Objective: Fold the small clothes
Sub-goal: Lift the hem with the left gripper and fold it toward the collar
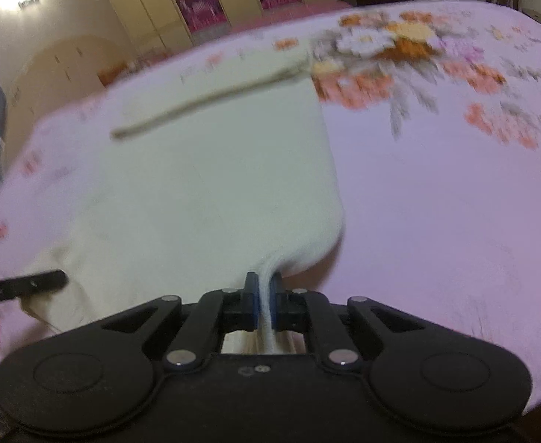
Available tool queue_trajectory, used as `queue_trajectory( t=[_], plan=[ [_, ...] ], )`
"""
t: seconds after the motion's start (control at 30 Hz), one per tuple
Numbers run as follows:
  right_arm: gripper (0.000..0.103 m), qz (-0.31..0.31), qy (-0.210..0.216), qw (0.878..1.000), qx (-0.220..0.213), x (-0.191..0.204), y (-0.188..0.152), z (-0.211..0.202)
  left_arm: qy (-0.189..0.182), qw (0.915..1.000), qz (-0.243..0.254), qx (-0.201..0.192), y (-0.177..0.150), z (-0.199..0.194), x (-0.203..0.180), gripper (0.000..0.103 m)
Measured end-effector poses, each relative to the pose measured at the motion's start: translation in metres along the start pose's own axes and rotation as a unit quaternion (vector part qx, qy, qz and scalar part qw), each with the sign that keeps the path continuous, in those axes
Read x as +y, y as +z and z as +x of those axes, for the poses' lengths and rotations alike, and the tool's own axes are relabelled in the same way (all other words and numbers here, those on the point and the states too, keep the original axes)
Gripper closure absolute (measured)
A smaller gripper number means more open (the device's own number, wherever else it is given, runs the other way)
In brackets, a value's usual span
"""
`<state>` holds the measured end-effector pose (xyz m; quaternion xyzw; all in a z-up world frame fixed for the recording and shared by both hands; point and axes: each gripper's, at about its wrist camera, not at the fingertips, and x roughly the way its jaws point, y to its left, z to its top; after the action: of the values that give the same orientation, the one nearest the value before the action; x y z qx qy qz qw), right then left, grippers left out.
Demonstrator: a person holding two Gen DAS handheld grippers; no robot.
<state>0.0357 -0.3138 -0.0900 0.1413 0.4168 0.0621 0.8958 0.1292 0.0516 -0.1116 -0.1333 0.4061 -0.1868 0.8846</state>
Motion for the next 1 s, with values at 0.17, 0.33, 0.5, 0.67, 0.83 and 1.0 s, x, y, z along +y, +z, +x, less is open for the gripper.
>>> queue_trajectory(
  t=[0.17, 0.33, 0.5, 0.67, 0.83, 1.0],
  plan=[
    [0.096, -0.002, 0.020, 0.999, -0.044, 0.006, 0.047, 0.005, 0.001, 0.9995, 0.003, -0.033, 0.052, 0.018, 0.004, 0.095],
    [0.096, -0.009, 0.029, 0.997, -0.071, 0.006, 0.100, 0.032, 0.006, 0.9983, -0.004, -0.057, 0.106, 0.050, 0.008, 0.095],
    [0.096, -0.006, 0.033, 0.996, -0.087, -0.001, 0.154, 0.077, 0.017, 0.9966, -0.019, -0.078, 0.161, 0.097, 0.019, 0.095],
    [0.096, 0.015, 0.029, 0.995, -0.094, -0.017, 0.202, 0.131, 0.040, 0.9948, -0.047, -0.081, 0.199, 0.154, 0.036, 0.095],
    [0.096, 0.031, 0.023, 0.997, -0.072, -0.036, 0.234, 0.189, 0.068, 0.9930, -0.060, -0.075, 0.224, 0.200, 0.049, 0.095],
    [0.075, 0.094, 0.039, 0.994, -0.035, -0.061, 0.258, 0.230, 0.083, 0.9922, -0.079, -0.050, 0.244, 0.228, 0.063, 0.093]
  ],
)
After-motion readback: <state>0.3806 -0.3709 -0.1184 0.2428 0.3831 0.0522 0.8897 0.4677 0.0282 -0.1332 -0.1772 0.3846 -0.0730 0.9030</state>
